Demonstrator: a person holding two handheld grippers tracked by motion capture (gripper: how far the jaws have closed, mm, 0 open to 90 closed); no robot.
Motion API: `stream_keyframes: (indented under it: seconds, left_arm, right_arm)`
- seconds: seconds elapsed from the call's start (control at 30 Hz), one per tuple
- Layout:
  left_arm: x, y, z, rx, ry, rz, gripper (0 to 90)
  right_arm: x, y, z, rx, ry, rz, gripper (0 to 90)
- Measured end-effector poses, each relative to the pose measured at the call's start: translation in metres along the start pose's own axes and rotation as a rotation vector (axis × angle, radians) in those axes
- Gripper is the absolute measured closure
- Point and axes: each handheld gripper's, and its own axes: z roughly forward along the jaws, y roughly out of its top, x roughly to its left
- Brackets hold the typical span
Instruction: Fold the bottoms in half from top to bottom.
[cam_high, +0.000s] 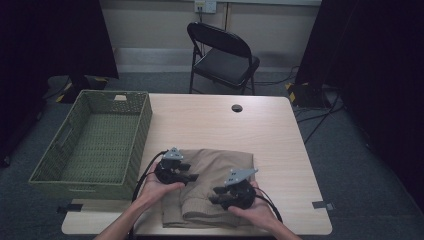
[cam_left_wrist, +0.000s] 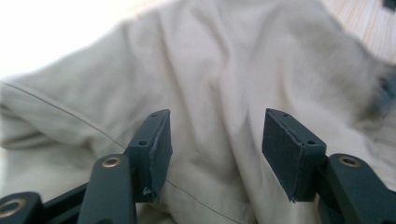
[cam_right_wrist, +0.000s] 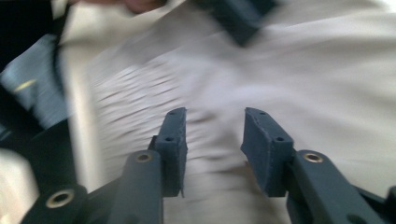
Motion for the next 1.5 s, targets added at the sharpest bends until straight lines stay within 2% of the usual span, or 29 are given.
stream_keyframes:
  seconds: [0.1, 0.17, 0.23, 0.27, 0.37, 0.5, 0.57, 0.67, 0.8, 0.87, 1.03, 1.1, 1.17, 1.23, 1.37, 1.43, 1.5]
  left_arm:
    - [0.008, 0.000, -0.005, -0.021, 0.012, -0.026, 50.7]
    - [0.011, -0.002, -0.003, 0.012, 0.047, -0.010, 59.3]
    - [0.013, -0.005, 0.000, 0.034, 0.061, -0.023, 60.8]
    - [0.013, -0.006, 0.001, 0.043, 0.065, -0.018, 60.8]
    - [0.011, -0.007, 0.004, 0.065, 0.089, 0.001, 58.9]
    - [0.005, -0.007, 0.009, 0.078, 0.124, 0.050, 57.7]
    - [0.005, -0.007, 0.009, 0.082, 0.134, 0.054, 57.7]
    - [0.006, -0.008, 0.009, 0.077, 0.123, 0.060, 57.7]
    - [0.006, -0.008, 0.009, 0.081, 0.122, 0.063, 57.6]
    - [0.006, -0.009, 0.009, 0.081, 0.104, 0.053, 57.7]
    - [-0.001, -0.010, 0.008, 0.100, 0.061, 0.062, 58.8]
    - [-0.006, -0.010, 0.008, 0.110, 0.073, 0.070, 59.4]
    - [-0.009, -0.008, 0.009, 0.113, 0.064, 0.047, 60.1]
    - [-0.010, -0.004, 0.008, 0.101, 0.065, 0.047, 60.4]
    - [-0.011, 0.008, 0.007, 0.041, 0.022, 0.025, 64.3]
    - [-0.014, 0.015, 0.009, 0.008, -0.004, 0.023, 68.6]
    - [-0.020, 0.020, 0.011, 0.002, -0.027, 0.032, 69.7]
  right_arm:
    - [-0.021, 0.000, -0.010, -0.032, -0.086, 0.057, 62.2]
    - [-0.036, -0.003, -0.014, -0.035, -0.137, 0.090, 63.6]
    - [-0.044, -0.006, -0.017, -0.025, -0.174, 0.103, 63.8]
    - [-0.049, -0.008, -0.017, -0.010, -0.197, 0.103, 63.3]
    - [-0.058, -0.014, -0.017, 0.030, -0.225, 0.109, 62.8]
    - [-0.062, -0.021, -0.014, 0.086, -0.241, 0.103, 61.5]
    - [-0.061, -0.023, -0.012, 0.101, -0.244, 0.093, 61.1]
    - [-0.059, -0.024, -0.012, 0.107, -0.249, 0.075, 61.4]
    - [-0.065, -0.028, -0.017, 0.100, -0.209, 0.101, 62.1]
    - [-0.067, -0.030, -0.020, 0.097, -0.202, 0.100, 62.2]
    - [-0.067, -0.035, -0.026, 0.106, -0.210, 0.079, 62.3]
    - [-0.068, -0.038, -0.030, 0.099, -0.206, 0.096, 62.0]
    - [-0.067, -0.040, -0.033, 0.101, -0.211, 0.101, 61.7]
    - [-0.064, -0.041, -0.035, 0.117, -0.221, 0.099, 60.4]
    - [-0.063, -0.037, -0.037, 0.138, -0.211, 0.113, 53.9]
    - [-0.066, -0.031, -0.039, 0.116, -0.215, 0.129, 53.3]
    - [-0.070, -0.025, -0.042, 0.081, -0.226, 0.139, 54.6]
